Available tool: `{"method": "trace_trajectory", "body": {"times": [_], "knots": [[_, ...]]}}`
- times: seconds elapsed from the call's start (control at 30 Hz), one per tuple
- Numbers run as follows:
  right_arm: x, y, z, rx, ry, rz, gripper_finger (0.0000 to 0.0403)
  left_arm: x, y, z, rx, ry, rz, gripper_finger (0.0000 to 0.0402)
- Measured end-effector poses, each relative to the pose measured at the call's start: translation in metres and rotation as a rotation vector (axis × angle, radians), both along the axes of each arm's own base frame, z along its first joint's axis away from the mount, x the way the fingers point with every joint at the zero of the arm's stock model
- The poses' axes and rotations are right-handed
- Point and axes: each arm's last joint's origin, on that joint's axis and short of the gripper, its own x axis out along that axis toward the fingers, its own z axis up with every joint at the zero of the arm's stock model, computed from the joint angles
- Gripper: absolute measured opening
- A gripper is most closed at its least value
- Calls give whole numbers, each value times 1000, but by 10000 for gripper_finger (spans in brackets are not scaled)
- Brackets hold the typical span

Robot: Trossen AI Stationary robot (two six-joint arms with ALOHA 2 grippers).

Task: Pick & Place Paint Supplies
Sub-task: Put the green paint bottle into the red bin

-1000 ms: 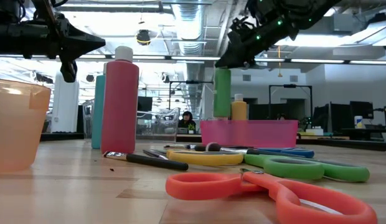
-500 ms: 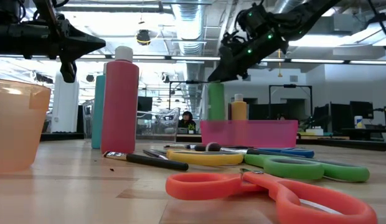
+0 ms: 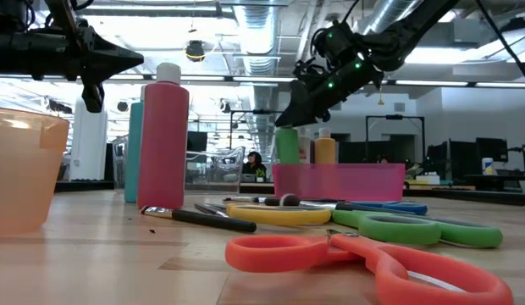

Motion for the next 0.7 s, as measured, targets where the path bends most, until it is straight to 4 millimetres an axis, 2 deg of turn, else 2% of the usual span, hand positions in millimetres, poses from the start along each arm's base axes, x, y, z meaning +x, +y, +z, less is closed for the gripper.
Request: {"method": "trace_trajectory", "body": {"times": [0.47, 0.7], "knots": [[0, -1, -1, 4, 4, 1, 134, 0, 0, 0, 0, 0, 0, 6], [0, -1, -2, 5, 9, 1, 150, 0, 0, 0, 0, 0, 0, 6]]}}
